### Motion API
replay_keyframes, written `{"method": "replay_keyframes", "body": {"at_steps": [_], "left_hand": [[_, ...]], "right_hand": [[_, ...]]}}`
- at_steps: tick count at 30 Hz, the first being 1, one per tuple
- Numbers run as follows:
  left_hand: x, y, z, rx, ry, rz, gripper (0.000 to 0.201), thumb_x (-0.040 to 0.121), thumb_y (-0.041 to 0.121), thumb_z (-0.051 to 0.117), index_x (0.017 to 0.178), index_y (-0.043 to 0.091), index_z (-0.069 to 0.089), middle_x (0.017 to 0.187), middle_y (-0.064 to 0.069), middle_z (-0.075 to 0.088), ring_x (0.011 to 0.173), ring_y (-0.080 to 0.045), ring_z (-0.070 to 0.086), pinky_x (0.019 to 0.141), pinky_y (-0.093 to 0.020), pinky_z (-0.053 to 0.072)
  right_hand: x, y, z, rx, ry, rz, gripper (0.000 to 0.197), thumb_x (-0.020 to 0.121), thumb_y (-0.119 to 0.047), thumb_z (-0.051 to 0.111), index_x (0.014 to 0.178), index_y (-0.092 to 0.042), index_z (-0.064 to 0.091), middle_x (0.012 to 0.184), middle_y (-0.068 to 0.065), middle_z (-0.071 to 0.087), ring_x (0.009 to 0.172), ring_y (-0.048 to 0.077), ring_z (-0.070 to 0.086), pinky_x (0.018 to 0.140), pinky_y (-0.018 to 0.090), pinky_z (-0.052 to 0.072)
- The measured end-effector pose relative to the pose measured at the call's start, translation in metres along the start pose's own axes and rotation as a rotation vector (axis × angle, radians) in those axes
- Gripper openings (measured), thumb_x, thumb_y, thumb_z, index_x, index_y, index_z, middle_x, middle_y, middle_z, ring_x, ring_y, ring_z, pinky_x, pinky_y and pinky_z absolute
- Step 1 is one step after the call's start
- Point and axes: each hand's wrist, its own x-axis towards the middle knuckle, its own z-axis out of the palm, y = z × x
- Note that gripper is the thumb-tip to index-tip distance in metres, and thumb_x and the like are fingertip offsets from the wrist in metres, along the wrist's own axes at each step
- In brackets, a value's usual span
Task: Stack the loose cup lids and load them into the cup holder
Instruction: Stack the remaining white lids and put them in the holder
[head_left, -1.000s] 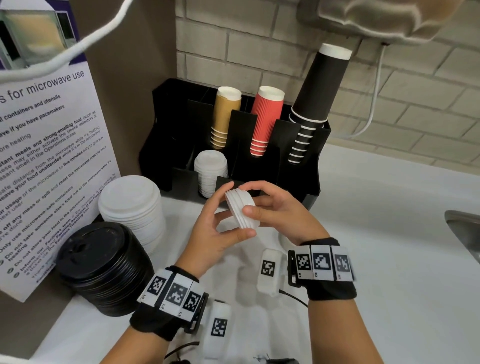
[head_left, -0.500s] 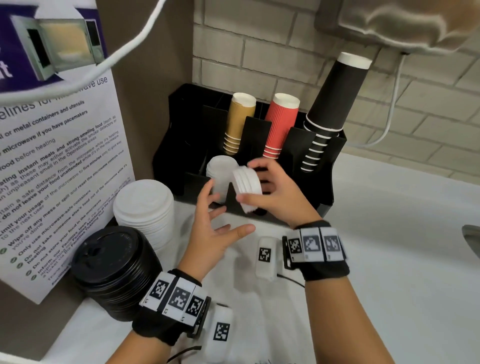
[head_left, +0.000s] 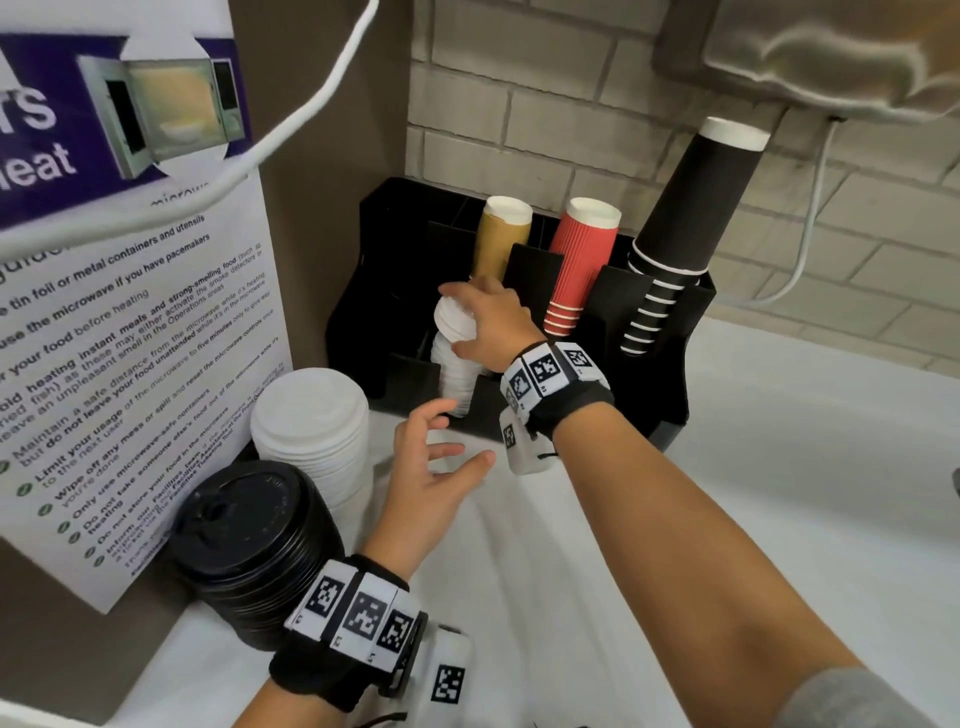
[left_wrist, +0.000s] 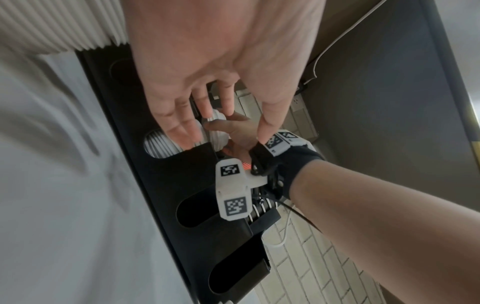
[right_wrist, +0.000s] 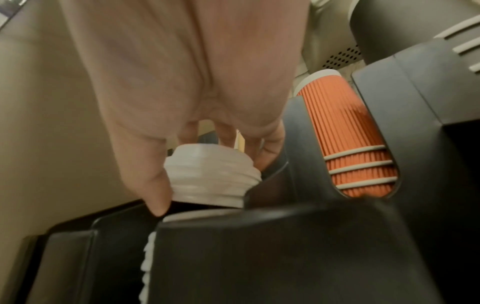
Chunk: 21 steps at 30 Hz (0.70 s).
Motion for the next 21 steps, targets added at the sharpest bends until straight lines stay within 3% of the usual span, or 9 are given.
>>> {"method": "replay_keyframes", "body": {"at_steps": [4,11,15,21], "left_hand": [[0.002,0.001,-0.001,0.019,-0.007,0.0,0.053,0.083,0.013,0.074,0.118,0.042,0.047,0.13,0.002,0.042,0.104,-0.004,0.056,0.069,-0.016,0.047],[0.002,0.002,0.001,0.039,-0.029,0.007,0.049,0.083,0.014,0.073,0.116,0.041,0.048,0.128,0.006,0.043,0.106,-0.005,0.055,0.074,-0.017,0.047],[0.004,0.001,0.0,0.04,-0.028,0.015,0.049,0.083,0.014,0.074,0.113,0.043,0.049,0.126,0.008,0.043,0.106,-0.006,0.056,0.072,-0.009,0.048],[0.004,0.001,-0.001,0.046,-0.027,0.014,0.048,0.083,0.016,0.074,0.112,0.045,0.049,0.127,0.007,0.043,0.105,-0.006,0.056,0.073,-0.005,0.045]], "right_hand": [[0.003,0.002,0.002,-0.03,-0.018,-0.002,0.076,0.078,-0.014,0.07,0.145,-0.024,0.034,0.145,0.007,0.034,0.133,0.031,0.029,0.104,0.044,0.026],[-0.002,0.004,0.007,-0.228,-0.149,-0.057,0.073,0.086,-0.024,0.063,0.15,-0.021,0.028,0.151,0.005,0.031,0.139,0.027,0.027,0.107,0.046,0.027],[-0.008,0.0,0.013,-0.401,-0.053,-0.052,0.083,0.077,-0.031,0.074,0.148,-0.023,0.03,0.141,0.007,0.034,0.131,0.028,0.028,0.103,0.044,0.031],[-0.013,-0.005,0.026,-0.458,0.037,-0.029,0.074,0.082,-0.021,0.069,0.145,-0.018,0.03,0.139,0.01,0.035,0.126,0.029,0.034,0.099,0.043,0.036]]}}
